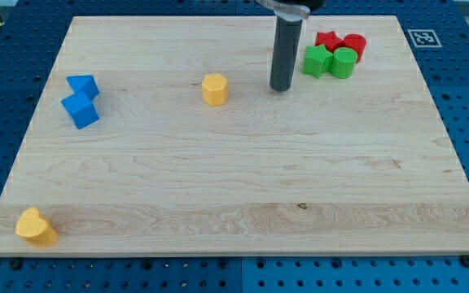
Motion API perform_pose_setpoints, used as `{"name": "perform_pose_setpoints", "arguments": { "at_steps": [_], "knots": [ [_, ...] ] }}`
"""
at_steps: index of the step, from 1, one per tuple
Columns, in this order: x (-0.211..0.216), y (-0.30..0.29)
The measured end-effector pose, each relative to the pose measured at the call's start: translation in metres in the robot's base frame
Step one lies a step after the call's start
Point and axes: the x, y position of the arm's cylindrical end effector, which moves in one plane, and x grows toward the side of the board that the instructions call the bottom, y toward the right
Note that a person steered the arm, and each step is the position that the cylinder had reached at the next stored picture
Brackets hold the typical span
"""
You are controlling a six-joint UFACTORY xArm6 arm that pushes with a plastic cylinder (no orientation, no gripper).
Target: Slide yellow hexagon towards yellow heart
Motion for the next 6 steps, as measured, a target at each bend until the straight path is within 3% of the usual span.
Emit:
{"name": "perform_pose_setpoints", "arguments": {
  "at_steps": [3,6],
  "knots": [
    [0.015,-0.117],
    [0.084,-0.152]
  ]
}}
